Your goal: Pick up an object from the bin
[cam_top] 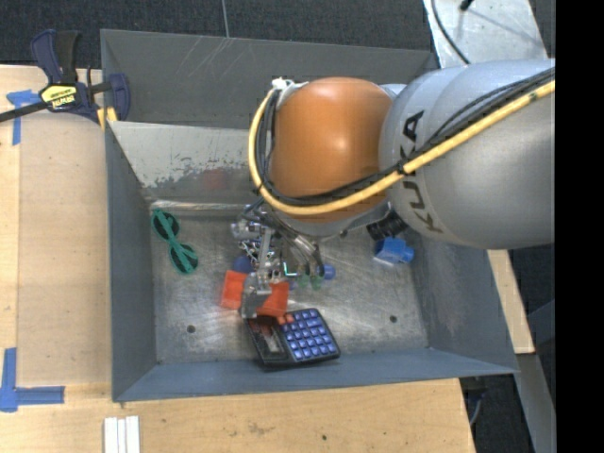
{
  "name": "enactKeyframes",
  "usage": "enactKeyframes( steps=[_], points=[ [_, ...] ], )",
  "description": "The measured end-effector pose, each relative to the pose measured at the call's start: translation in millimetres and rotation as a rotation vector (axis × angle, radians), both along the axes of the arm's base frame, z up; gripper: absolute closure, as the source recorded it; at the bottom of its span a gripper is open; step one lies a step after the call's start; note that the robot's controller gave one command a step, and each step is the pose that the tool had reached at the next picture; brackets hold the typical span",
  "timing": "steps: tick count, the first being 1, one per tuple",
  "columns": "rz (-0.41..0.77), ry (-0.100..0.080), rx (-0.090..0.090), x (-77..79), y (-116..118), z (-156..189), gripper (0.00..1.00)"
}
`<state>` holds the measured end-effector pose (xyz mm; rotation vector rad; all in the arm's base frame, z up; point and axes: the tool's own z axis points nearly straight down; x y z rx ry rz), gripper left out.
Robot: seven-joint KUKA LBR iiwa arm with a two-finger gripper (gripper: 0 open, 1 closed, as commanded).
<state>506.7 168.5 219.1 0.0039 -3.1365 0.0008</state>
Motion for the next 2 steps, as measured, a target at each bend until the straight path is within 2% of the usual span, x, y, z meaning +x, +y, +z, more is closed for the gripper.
enactKeyframes(
  steps=[1, 2],
  points=[
    [-0.003, -0.007, 0.002, 1.8, -0.6, 3.8, 0.00],
    [-0.053, -0.014, 0.004, 11.5, 17.0, -50.1, 0.00]
  ],
)
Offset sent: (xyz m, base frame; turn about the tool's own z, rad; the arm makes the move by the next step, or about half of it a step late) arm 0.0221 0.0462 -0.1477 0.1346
